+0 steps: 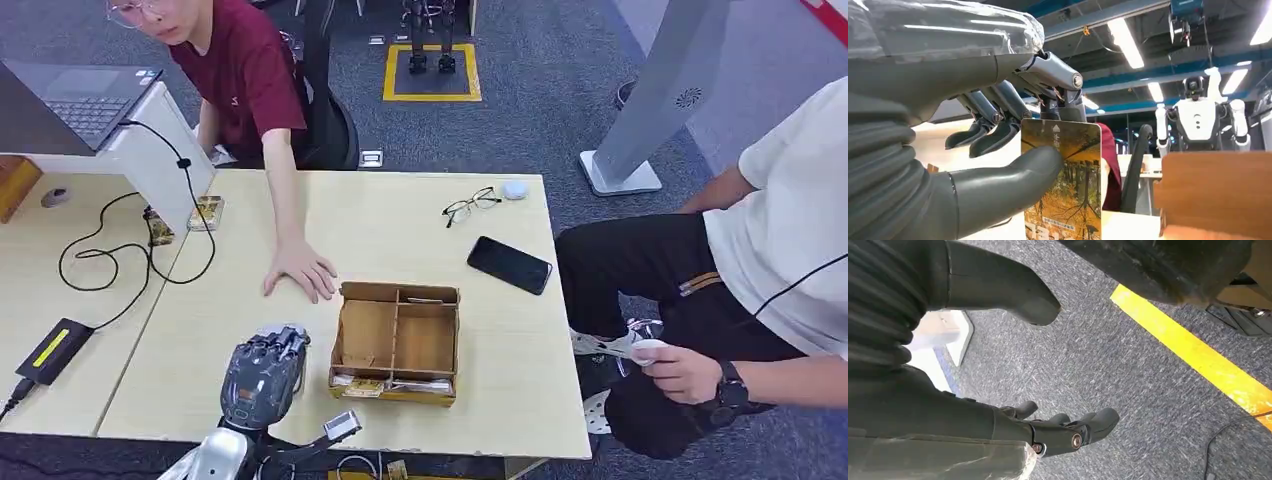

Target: Pass the card to the sensor for recognition and then transmit it.

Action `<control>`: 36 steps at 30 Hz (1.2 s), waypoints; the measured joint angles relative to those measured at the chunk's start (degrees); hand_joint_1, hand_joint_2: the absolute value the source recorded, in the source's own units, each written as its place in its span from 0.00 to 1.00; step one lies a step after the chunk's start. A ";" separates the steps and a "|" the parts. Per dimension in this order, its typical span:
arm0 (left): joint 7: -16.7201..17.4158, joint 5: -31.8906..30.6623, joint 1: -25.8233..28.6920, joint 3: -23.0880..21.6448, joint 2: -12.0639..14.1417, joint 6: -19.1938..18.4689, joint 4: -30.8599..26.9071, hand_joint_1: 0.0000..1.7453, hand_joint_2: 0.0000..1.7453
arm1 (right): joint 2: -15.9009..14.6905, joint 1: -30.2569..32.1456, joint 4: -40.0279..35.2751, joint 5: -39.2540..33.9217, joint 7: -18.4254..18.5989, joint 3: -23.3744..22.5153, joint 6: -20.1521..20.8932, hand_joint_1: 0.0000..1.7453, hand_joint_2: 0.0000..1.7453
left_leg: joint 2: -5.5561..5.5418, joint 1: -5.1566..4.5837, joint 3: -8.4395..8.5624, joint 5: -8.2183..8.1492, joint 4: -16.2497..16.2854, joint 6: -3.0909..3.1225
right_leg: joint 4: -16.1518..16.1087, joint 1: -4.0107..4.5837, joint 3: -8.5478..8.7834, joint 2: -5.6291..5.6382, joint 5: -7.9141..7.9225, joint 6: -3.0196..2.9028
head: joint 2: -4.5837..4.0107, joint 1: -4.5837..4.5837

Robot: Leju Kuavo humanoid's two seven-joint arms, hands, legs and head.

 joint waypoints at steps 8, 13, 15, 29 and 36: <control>-0.28 0.00 0.41 1.51 -0.02 0.00 0.24 1.00 1.00 | 0.00 0.05 0.00 0.00 0.00 0.00 -0.04 0.00 1.00 | 0.00 0.00 -0.01 0.00 0.00 0.00 | 0.00 0.00 0.00 0.00 0.00 0.00 | 0.00 0.00; -4.51 0.00 1.31 4.24 -0.81 0.02 0.24 1.00 1.00 | 0.00 0.09 0.00 0.00 0.04 0.02 -0.07 0.00 1.00 | 0.00 0.00 -0.01 0.00 0.00 0.00 | 0.00 0.00 0.00 0.00 0.00 0.00 | 0.00 0.00; -6.67 0.00 1.97 6.64 -1.88 0.02 0.24 1.00 1.00 | 0.00 0.10 0.00 0.02 0.07 0.02 -0.07 0.00 1.00 | 0.00 0.00 -0.01 0.00 0.00 0.00 | 0.00 0.00 0.00 0.00 0.00 0.00 | 0.00 0.00; -15.50 0.04 4.13 16.68 -6.36 0.02 3.54 1.00 1.00 | 0.00 0.23 0.00 0.02 0.04 0.02 -0.04 0.00 1.00 | -0.01 0.00 -0.02 0.00 0.00 0.00 | 0.00 0.00 0.00 -0.01 0.00 0.00 | 0.00 0.07; -16.26 0.02 5.32 19.56 -7.37 0.02 5.07 1.00 1.00 | 0.00 0.28 0.00 0.17 -0.31 0.02 -0.31 0.00 1.00 | -0.01 0.00 -0.02 0.00 0.00 0.00 | 0.00 0.00 0.00 -0.02 0.00 0.00 | 0.00 0.04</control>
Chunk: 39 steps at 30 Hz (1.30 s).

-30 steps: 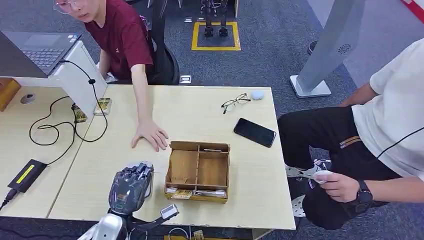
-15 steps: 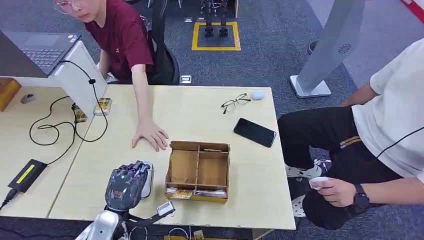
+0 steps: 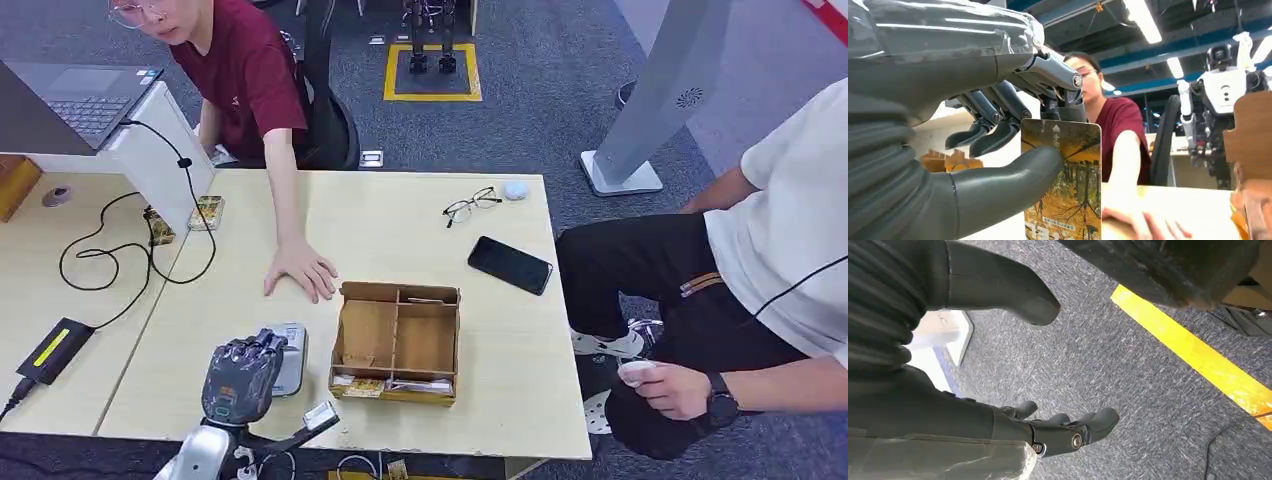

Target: Pass the card to the sensor for recognition and then transmit it.

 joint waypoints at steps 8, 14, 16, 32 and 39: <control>0.76 0.00 0.06 0.83 -0.44 0.11 2.34 1.00 1.00 | 0.00 0.00 0.00 0.61 0.00 0.00 -0.26 0.00 1.00 | 0.00 0.00 0.00 0.00 0.00 0.00 | 0.00 0.00 0.01 0.00 0.00 0.00 | 0.00 0.00; 0.76 0.00 0.05 0.87 -0.52 0.13 3.00 1.00 1.00 | 0.00 0.00 0.00 0.61 0.00 0.00 -0.26 0.00 1.00 | 0.00 0.00 0.01 0.00 0.00 0.00 | 0.00 0.00 0.01 0.00 0.00 0.00 | 0.00 0.02; 0.76 -0.02 0.05 0.87 -0.52 0.13 3.19 1.00 1.00 | 0.00 0.00 0.00 0.61 0.00 0.00 -0.28 0.00 1.00 | 0.00 0.00 0.01 0.00 0.00 0.00 | 0.00 0.00 0.01 0.00 0.00 0.00 | 0.00 0.00; -7.63 0.24 -0.78 5.77 -3.30 0.15 10.91 1.00 1.00 | 0.00 -0.02 0.00 1.09 -0.35 0.00 -0.37 0.00 1.00 | -0.08 0.00 0.09 0.01 0.00 0.00 | 0.00 0.00 0.16 -0.10 -0.01 0.01 | 0.00 0.00; -11.49 1.97 -3.12 7.89 -4.67 0.15 15.91 1.00 1.00 | 0.00 -0.04 -0.02 1.73 -0.39 0.00 -0.37 0.00 1.00 | -0.14 0.00 0.57 -0.01 -0.05 0.01 | -0.01 0.00 0.74 -0.23 -0.07 0.02 | 0.00 0.02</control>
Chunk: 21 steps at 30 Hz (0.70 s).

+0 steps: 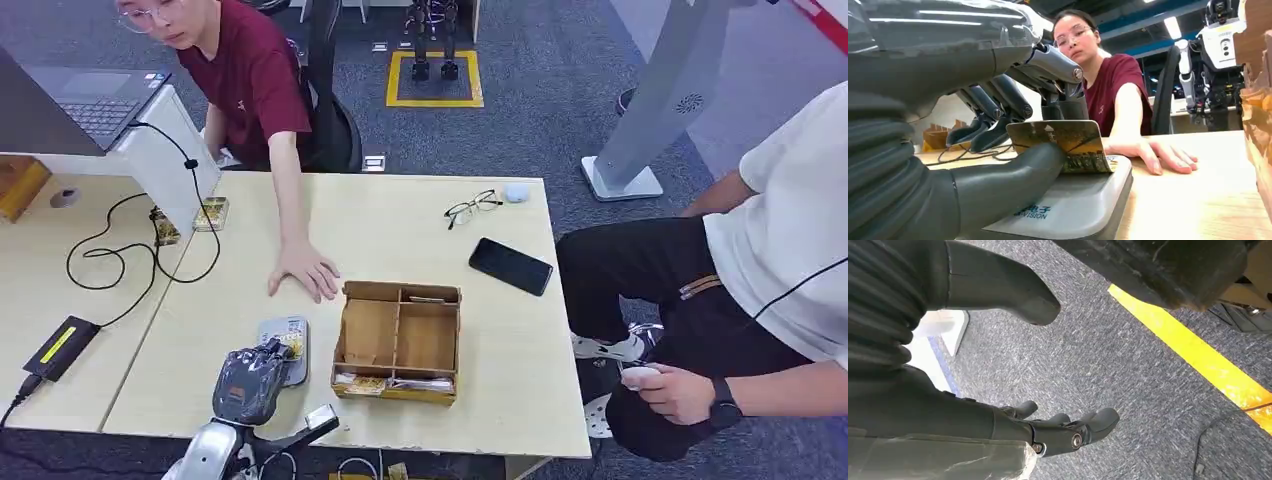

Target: Pass the card to the sensor for recognition and then transmit it.

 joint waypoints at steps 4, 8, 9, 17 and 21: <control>-5.14 0.33 0.18 4.31 -1.90 0.02 0.20 1.00 1.00 | -0.02 0.03 0.02 0.02 -0.02 0.00 -0.02 0.00 1.00 | 0.00 0.00 0.05 0.07 0.00 0.05 | 0.00 0.00 -0.03 0.00 0.04 0.00 | 0.00 -0.02; -10.24 1.86 0.39 8.16 -3.90 0.09 0.11 1.00 1.00 | -0.02 0.03 0.02 0.02 -0.02 0.00 -0.04 0.00 1.00 | 0.00 0.00 0.03 0.13 0.00 0.10 | 0.00 0.00 0.02 0.01 0.10 0.00 | 0.00 -0.02; -12.15 2.77 0.43 9.38 -4.52 0.11 -0.32 1.00 1.00 | -0.02 0.04 0.02 0.02 -0.04 0.00 -0.04 0.00 1.00 | 0.00 0.00 0.03 0.13 0.00 0.10 | 0.00 0.00 0.02 0.01 0.10 0.00 | 0.00 -0.02; -32.89 16.62 0.81 20.10 -11.74 0.13 -3.83 1.00 1.00 | -0.02 0.03 0.02 0.11 0.07 -0.04 -0.07 0.00 1.00 | 0.00 -0.01 -0.17 0.12 0.03 0.11 | 0.00 0.00 -0.23 0.03 0.11 0.00 | 0.00 -0.02; -38.39 20.11 0.54 24.50 -15.36 0.13 -6.79 1.00 1.00 | -0.02 0.06 0.02 0.39 0.07 -0.04 -0.04 0.00 1.00 | 0.02 -0.01 -0.32 0.12 0.05 0.11 | 0.00 0.00 -0.42 0.07 0.11 0.00 | 0.00 0.00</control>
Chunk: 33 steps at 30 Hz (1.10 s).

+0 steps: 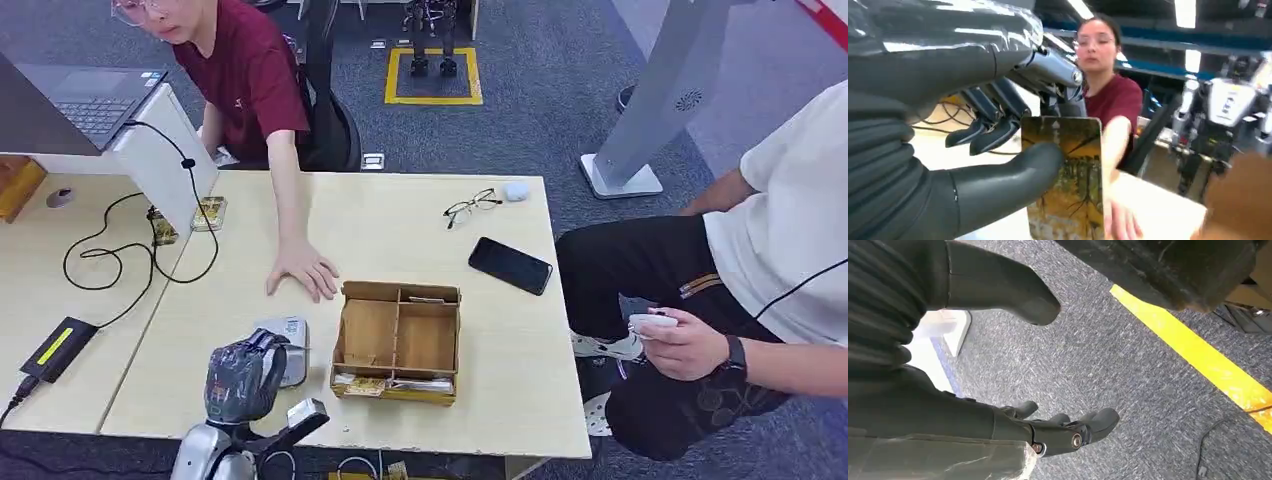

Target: Pass the card to the sensor for recognition and then transmit it.

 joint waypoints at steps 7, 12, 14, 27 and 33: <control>-1.90 -0.94 -3.60 6.59 -3.92 0.00 -4.16 1.00 1.00 | 0.00 -0.05 0.00 0.81 0.02 0.00 0.11 0.00 1.00 | -0.01 0.00 -0.06 0.00 0.00 0.00 | 0.01 0.00 -0.06 0.00 0.00 0.00 | 0.00 0.00; -1.79 -5.40 -6.25 9.36 -4.88 -0.02 -4.97 1.00 1.00 | 0.00 -0.10 0.00 1.82 0.15 0.02 0.35 0.00 1.00 | -0.01 0.00 -0.11 0.00 0.00 0.00 | 0.00 0.00 -0.09 0.00 0.00 0.00 | 0.00 0.00; -1.82 -6.97 -7.45 10.35 -5.14 -0.02 -5.10 1.00 1.00 | 0.00 -0.10 0.00 1.84 0.09 0.13 0.35 0.00 1.00 | -0.01 0.00 -0.12 0.00 0.00 0.00 | 0.00 0.00 -0.10 -0.01 0.00 0.00 | 0.00 0.00; -1.34 -10.95 -11.58 11.44 -5.07 -0.02 -5.03 1.00 1.00 | 0.00 -0.65 0.00 2.49 -0.42 0.52 0.59 0.00 1.00 | 0.00 0.00 -0.17 0.00 0.01 0.00 | 0.00 0.00 -0.17 0.01 0.00 0.00 | 0.00 -0.02; -1.34 -10.66 -11.59 11.44 -5.05 -0.02 -5.01 0.00 1.00 | 0.00 -0.65 0.00 2.49 -0.42 0.52 0.57 0.00 1.00 | 0.00 0.00 -0.18 0.00 0.01 0.00 | 0.00 0.00 -0.18 0.01 0.00 -0.01 | 0.00 -0.02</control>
